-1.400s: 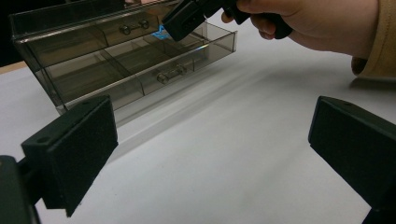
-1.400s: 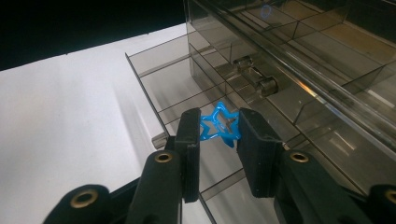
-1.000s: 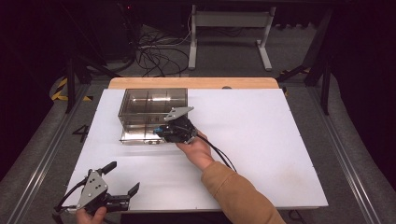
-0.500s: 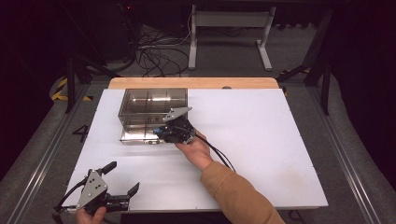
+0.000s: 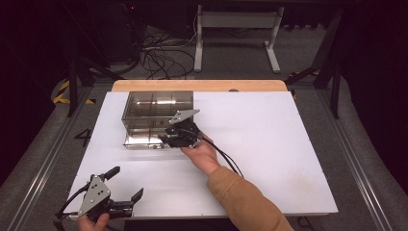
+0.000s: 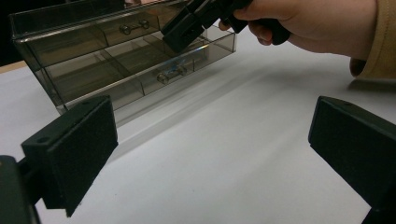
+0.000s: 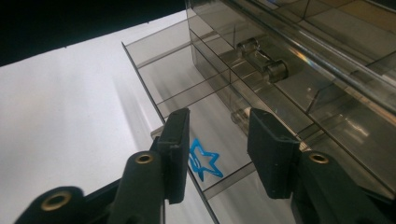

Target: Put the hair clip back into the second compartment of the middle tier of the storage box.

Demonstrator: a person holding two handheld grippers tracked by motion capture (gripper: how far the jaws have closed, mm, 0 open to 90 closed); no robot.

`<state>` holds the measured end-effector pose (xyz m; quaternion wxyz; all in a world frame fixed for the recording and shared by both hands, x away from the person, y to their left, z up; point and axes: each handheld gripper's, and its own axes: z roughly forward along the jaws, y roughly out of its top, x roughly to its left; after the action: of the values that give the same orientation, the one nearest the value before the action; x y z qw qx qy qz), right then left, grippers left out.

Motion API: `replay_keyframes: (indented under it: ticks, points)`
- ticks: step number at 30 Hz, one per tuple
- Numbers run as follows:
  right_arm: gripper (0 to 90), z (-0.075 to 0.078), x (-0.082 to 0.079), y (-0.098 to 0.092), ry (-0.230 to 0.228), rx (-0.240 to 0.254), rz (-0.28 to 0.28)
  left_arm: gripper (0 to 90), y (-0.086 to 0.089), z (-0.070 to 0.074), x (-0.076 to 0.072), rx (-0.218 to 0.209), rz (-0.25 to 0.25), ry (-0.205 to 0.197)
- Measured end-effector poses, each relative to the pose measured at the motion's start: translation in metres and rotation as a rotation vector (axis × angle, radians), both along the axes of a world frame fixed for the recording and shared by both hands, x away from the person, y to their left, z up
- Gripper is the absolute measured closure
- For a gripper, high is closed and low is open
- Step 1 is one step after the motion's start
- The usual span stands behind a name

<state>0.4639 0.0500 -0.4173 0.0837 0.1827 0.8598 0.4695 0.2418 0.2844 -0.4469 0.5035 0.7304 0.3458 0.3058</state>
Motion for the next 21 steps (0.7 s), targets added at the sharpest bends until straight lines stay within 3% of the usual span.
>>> replay_keyframes:
  ticks: [9, 14, 21]
  points:
    - [48.7, 0.02, -0.008, -0.014, -0.024, 0.042, 0.007, 2.0, 0.0, 0.0, 0.0, 0.0, 0.002, 0.001]
    - [47.5, 0.031, -0.014, -0.023, -0.058, 0.054, -0.001, 2.0, 0.0, 0.0, 0.0, 0.0, -0.001, -0.001]
    - [47.4, 0.038, -0.018, -0.03, -0.069, 0.068, 0.001, 2.0, -0.001, 0.0, 0.0, 0.002, -0.002, -0.001]
